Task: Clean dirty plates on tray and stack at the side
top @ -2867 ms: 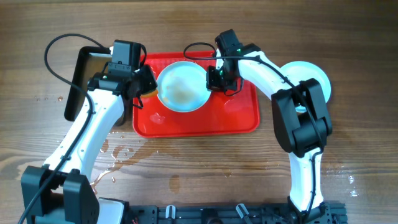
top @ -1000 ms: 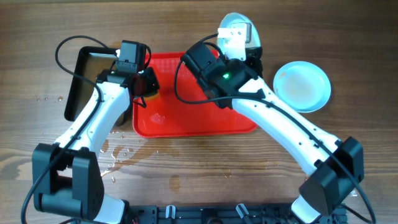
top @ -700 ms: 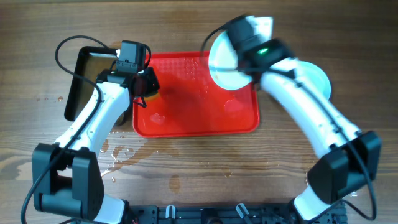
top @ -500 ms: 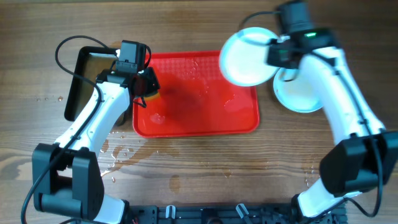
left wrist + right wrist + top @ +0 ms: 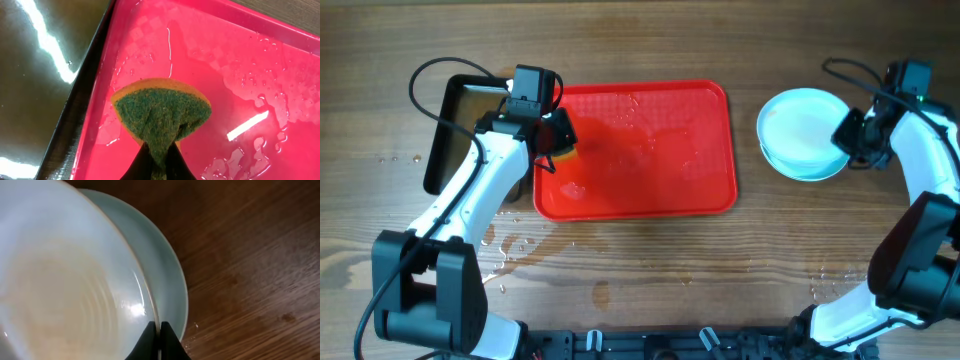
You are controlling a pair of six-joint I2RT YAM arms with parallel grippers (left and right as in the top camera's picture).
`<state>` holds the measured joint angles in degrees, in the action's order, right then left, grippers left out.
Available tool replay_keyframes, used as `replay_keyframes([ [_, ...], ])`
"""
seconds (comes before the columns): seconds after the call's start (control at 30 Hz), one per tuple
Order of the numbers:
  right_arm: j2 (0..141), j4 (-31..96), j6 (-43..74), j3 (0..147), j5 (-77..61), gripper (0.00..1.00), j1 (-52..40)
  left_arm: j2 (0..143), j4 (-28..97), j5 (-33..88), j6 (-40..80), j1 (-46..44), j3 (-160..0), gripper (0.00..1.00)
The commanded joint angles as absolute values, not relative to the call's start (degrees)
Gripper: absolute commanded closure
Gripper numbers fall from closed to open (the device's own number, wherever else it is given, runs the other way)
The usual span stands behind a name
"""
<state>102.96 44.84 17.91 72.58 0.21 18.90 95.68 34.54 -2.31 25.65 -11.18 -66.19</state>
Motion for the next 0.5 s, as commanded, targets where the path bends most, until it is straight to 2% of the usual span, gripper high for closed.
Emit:
replay_keyframes([
  [0.0, 103.0, 42.9, 19.3, 70.3, 1.8, 0.96, 19.7, 96.1, 34.3, -3.1, 26.0, -11.0, -66.8, 0.96],
  [0.17, 103.0, 43.2, 19.0, 70.3, 1.8, 0.95, 19.7, 96.1, 34.3, -3.1, 26.0, -11.0, -66.8, 0.96],
  [0.27, 103.0, 44.3, 20.0, 70.3, 3.1, 0.87, 19.7, 96.1, 34.3, -3.1, 26.0, -11.0, -66.8, 0.96],
  [0.33, 102.9, 45.3, 21.5, 70.6, 2.8, 0.68, 19.8, 96.1, 34.3, -3.0, 26.0, -11.0, -66.8, 0.96],
  [0.37, 102.9, 46.0, 21.4, 71.2, 1.8, 0.54, 19.8, 96.1, 34.3, -3.0, 26.0, -11.0, -66.8, 0.96],
  [0.4, 102.9, 46.7, 20.9, 72.1, 0.5, 0.46, 19.8, 96.1, 34.3, -3.0, 26.0, -11.0, -66.8, 0.96],
  [0.47, 102.9, 49.3, 20.9, 74.3, -0.6, 0.45, 19.8, 96.1, 34.3, -3.1, 26.0, -11.0, -66.8, 0.96],
])
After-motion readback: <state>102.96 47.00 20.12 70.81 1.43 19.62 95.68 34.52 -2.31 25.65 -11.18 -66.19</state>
